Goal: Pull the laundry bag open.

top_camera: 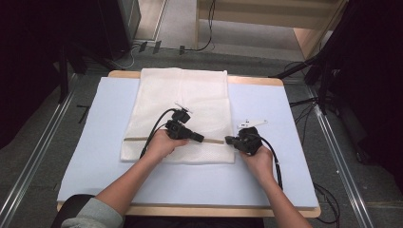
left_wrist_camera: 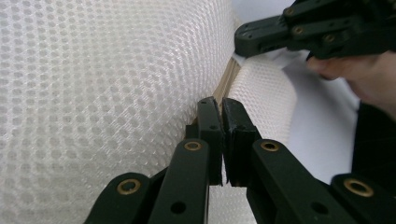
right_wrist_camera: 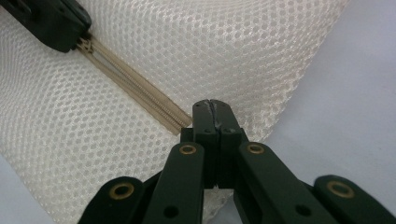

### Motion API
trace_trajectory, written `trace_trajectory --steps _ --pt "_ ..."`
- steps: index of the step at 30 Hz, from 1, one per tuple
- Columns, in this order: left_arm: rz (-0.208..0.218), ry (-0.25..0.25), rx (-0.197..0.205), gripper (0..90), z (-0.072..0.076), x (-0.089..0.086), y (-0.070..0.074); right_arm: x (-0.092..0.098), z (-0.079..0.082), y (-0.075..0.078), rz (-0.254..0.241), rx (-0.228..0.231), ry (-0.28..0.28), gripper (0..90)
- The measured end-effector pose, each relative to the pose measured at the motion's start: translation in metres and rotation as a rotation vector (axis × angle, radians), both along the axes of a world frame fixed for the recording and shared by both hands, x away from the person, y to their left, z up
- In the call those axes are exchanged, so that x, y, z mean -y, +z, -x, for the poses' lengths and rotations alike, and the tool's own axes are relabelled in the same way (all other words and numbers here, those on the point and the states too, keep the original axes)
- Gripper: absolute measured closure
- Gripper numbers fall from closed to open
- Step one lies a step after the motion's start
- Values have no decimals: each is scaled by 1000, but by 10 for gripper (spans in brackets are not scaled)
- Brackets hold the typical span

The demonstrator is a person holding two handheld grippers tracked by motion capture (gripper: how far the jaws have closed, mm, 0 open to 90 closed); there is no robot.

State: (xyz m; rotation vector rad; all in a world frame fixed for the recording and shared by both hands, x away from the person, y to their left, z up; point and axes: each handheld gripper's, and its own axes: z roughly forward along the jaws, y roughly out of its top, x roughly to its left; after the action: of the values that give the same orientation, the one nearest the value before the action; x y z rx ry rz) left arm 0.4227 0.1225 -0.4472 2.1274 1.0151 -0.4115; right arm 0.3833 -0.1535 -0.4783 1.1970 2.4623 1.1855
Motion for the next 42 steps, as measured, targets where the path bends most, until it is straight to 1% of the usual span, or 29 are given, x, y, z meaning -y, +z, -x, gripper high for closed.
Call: trace_trajectory --steps 1,3,6,9,11,13,14,16,20,22,24,26,27,28,31,33,37,40,41,42 --pt "-7 3 5 887 0 -1 1 0 0 0 1 -1 -1 900" --pt "-11 -7 14 886 2 -1 2 0 0 0 -1 -3 2 900" --pt "-11 -14 16 886 3 -3 4 0 0 0 -1 -4 2 900" --pt "-6 -1 3 886 2 -10 4 0 0 0 1 -3 1 900" --pt "-6 -7 -2 886 3 -11 4 0 -1 0 0 -4 1 900" --pt "-23 -14 8 886 5 -10 5 0 0 0 1 -4 0 900" --pt "-19 -19 15 886 5 -11 6 0 0 0 3 -3 -1 900" --pt "-12 -13 11 886 6 -15 9 0 0 0 3 -1 0 900" --pt "-24 -22 19 886 6 -18 9 0 0 0 1 -2 -1 900" --pt "-13 -12 15 886 6 -20 9 0 0 0 1 -2 -2 900" --pt "-17 -14 19 886 6 -20 9 0 0 0 2 -2 -2 900" --pt "-10 -14 14 886 6 -21 9 0 0 0 1 -2 -1 900" --pt "-12 -17 19 886 6 -21 10 0 0 0 2 -2 -1 900" --pt "-16 -13 22 886 6 -23 10 0 0 0 0 -2 -1 900" --pt "-3 6 11 887 5 -30 10 0 0 0 1 -1 -1 900" --pt "1 -2 6 886 4 -32 10 0 0 0 0 -2 -2 900" --pt "-5 1 15 886 5 -32 11 0 0 0 1 -2 -2 900" --pt "0 6 2 887 3 -37 11 0 0 0 1 -2 -1 900" --pt "-1 9 5 886 3 -38 11 0 0 0 1 -2 -1 900" --pt "6 8 -1 887 4 -38 11 0 0 0 2 -2 -1 900"
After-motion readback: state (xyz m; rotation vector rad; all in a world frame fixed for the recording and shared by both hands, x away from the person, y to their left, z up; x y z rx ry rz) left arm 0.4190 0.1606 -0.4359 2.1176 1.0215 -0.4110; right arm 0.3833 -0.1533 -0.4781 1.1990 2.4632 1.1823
